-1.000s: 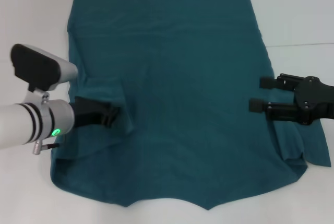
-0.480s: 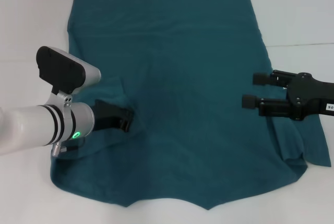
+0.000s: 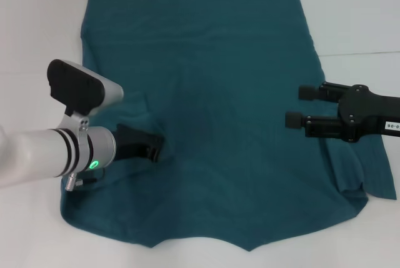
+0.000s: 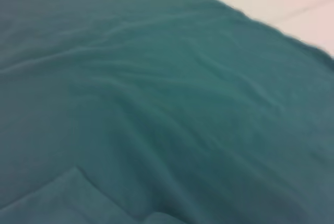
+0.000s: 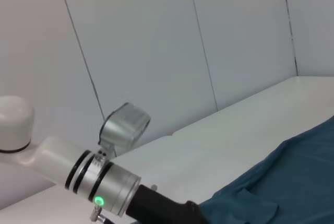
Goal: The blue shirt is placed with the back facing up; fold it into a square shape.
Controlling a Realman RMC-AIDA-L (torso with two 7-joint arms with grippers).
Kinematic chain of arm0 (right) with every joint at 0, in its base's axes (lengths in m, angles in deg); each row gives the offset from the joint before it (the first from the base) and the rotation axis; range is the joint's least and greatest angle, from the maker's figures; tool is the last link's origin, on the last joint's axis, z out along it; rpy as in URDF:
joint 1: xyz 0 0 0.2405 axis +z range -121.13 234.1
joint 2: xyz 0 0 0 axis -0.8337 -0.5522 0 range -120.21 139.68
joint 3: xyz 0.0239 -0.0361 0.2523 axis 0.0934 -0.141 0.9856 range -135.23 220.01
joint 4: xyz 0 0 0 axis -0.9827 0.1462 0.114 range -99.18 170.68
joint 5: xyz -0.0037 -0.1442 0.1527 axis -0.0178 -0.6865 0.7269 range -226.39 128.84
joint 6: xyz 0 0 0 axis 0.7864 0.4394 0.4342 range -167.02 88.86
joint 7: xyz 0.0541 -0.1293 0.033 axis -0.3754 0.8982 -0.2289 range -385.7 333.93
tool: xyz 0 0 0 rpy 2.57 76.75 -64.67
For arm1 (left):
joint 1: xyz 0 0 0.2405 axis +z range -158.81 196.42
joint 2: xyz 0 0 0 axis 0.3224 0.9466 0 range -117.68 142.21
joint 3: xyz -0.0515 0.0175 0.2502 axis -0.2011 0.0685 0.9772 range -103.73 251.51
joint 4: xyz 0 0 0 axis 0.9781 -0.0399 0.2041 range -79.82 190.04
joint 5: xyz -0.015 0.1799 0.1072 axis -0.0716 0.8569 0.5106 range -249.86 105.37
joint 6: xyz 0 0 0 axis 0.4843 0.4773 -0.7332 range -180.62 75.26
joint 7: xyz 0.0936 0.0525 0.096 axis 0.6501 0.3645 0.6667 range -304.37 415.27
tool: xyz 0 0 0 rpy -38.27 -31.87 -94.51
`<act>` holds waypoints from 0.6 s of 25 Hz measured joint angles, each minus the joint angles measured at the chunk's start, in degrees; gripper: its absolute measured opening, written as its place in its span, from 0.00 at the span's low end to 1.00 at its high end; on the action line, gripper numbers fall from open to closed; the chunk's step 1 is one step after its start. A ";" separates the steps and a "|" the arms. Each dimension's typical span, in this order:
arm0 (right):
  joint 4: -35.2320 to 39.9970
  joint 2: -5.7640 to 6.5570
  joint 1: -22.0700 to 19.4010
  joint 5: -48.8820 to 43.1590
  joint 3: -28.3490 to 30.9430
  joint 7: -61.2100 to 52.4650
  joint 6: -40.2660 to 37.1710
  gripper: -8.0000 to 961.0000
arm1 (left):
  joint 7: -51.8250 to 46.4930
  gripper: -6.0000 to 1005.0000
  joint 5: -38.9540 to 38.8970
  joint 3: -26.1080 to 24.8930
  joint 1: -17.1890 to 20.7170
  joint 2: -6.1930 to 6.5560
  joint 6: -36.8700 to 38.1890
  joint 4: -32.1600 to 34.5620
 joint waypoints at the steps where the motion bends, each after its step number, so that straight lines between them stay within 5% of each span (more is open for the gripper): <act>1: 0.02 0.00 0.00 0.00 0.00 0.00 -0.08 0.88 | 0.01 0.05 -0.88 -0.41 0.45 0.09 0.74 0.74; 10: 2.69 0.90 -1.20 0.38 1.47 -3.13 -2.86 0.88 | 0.96 0.09 -4.28 -13.01 7.05 0.52 22.51 13.79; 11: 4.40 0.91 -1.63 0.31 1.50 -4.51 -2.99 0.88 | 1.62 0.09 -4.18 -19.99 8.03 1.20 35.02 16.46; 15: 12.60 0.96 -3.33 -1.88 1.07 -12.67 -3.33 0.88 | 3.52 0.11 -3.81 -27.47 8.16 2.53 49.42 16.95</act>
